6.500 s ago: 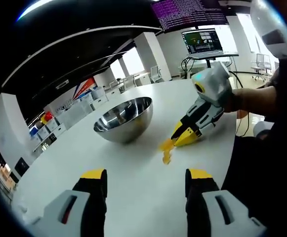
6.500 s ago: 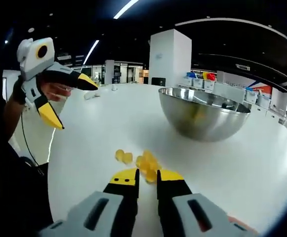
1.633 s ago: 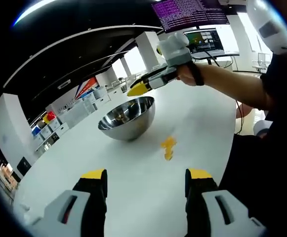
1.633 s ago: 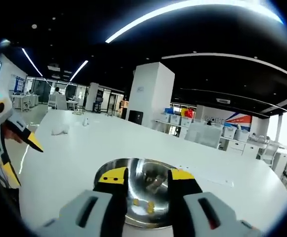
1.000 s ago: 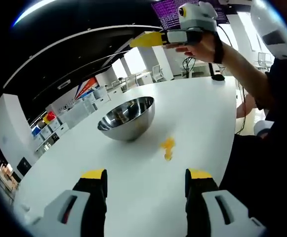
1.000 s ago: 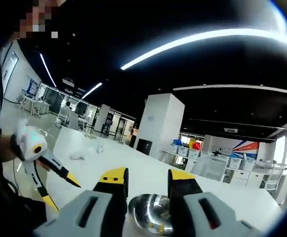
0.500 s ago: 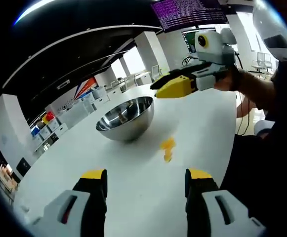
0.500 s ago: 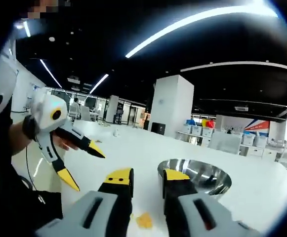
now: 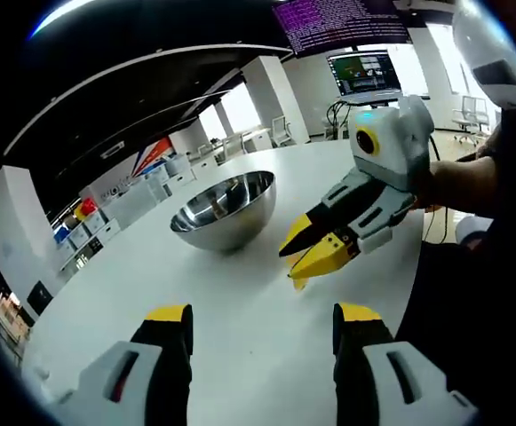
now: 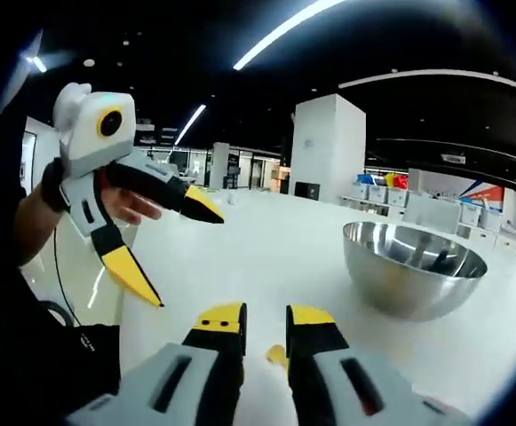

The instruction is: Pick up the QQ candy scattered on the table and place it into the stainless steel bowl on the table

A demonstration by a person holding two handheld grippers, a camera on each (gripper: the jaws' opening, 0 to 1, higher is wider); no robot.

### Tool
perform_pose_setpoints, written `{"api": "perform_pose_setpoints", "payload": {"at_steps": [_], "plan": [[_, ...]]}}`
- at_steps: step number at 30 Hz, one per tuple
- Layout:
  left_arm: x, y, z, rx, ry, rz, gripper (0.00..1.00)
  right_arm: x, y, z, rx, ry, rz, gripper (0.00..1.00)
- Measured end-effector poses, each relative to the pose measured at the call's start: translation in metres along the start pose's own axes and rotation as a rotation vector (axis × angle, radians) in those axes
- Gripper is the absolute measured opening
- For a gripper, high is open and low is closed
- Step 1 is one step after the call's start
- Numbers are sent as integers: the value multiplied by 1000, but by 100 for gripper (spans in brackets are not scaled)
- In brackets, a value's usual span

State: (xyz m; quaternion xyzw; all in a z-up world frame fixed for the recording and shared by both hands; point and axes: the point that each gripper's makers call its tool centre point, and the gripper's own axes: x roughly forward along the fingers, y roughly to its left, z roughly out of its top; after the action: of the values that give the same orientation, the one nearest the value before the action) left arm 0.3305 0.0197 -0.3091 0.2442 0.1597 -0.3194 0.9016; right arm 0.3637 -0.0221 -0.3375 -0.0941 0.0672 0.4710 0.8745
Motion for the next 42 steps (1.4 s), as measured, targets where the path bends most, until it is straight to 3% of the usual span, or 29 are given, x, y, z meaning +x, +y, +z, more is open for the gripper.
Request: {"api": "perform_pose_setpoints", "payload": {"at_steps": [14,16,22,29,37,42], "plan": [[2,-2,-2,-10,-8,-12,64,6,-7,-31,16,100,-34,14],[2,-2,-3,-11,-10,-12,64,7,-9,-30,-15,98,-51,14],[1,-1,-4,-12,-5,-7,64,9,-11,-31,-2,102,-56,14],[1,-1,-3,-9,-8,-8,64,9,-7,-34,-141,158,-74,11],[1,-2,-2,-3,-6,-8,63,10,-10,-35,-112,163,-84,9],[1,-3,1,0,-13,-10,63,12,-11,-36,-159,173,-96,7]]}}
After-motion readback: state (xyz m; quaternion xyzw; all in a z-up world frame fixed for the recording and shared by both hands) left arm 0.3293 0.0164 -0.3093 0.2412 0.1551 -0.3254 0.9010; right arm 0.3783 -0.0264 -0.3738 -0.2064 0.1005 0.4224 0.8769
